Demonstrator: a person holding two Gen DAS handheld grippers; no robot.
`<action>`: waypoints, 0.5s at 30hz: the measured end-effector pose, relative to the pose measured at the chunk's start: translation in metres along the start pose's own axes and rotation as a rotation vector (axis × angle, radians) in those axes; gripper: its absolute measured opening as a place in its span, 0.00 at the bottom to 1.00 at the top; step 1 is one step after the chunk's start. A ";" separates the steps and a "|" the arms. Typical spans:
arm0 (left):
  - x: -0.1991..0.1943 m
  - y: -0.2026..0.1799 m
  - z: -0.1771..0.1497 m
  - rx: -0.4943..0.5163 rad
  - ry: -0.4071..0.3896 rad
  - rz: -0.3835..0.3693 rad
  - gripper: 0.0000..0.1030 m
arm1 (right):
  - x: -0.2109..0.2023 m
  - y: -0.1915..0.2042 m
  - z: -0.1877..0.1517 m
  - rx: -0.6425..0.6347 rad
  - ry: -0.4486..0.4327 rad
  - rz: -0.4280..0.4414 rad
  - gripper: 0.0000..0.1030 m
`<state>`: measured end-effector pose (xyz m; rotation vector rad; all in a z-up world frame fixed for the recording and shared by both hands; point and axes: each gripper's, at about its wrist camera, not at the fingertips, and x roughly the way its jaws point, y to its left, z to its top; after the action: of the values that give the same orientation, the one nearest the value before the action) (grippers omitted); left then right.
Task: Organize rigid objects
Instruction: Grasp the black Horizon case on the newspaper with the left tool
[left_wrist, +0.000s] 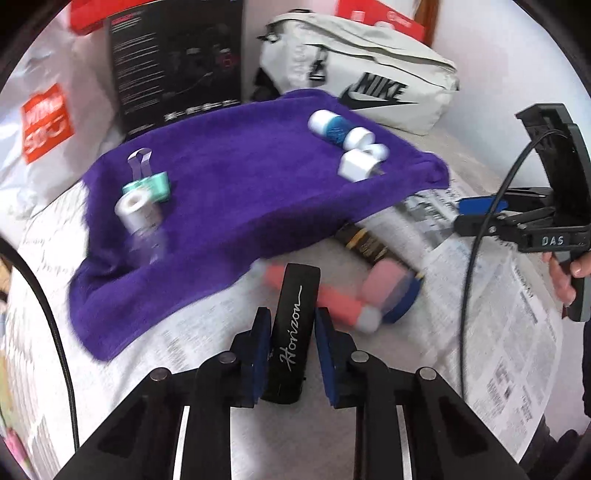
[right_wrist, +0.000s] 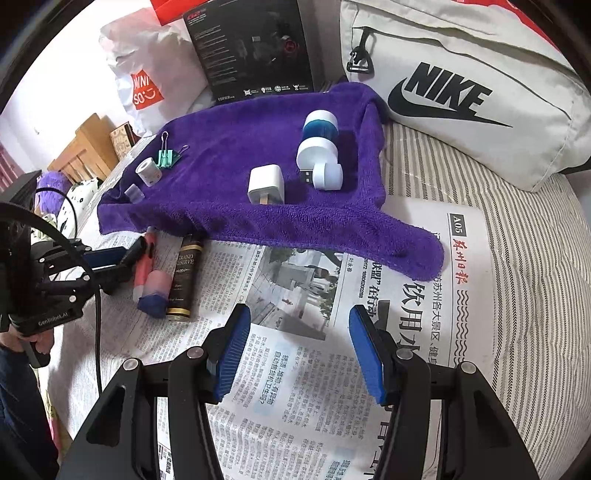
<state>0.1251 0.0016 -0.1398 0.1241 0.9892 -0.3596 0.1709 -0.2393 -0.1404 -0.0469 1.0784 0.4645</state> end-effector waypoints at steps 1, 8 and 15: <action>-0.002 0.005 -0.003 -0.012 0.003 0.008 0.23 | 0.000 0.000 0.000 -0.001 0.000 -0.001 0.54; -0.011 0.030 -0.020 -0.064 0.012 0.067 0.23 | 0.003 0.003 -0.002 0.003 0.008 0.007 0.54; -0.006 0.017 -0.020 -0.016 0.028 0.136 0.24 | 0.006 0.011 -0.006 0.002 0.019 0.020 0.54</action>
<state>0.1120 0.0241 -0.1472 0.1814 1.0049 -0.2257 0.1639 -0.2293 -0.1464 -0.0391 1.0985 0.4819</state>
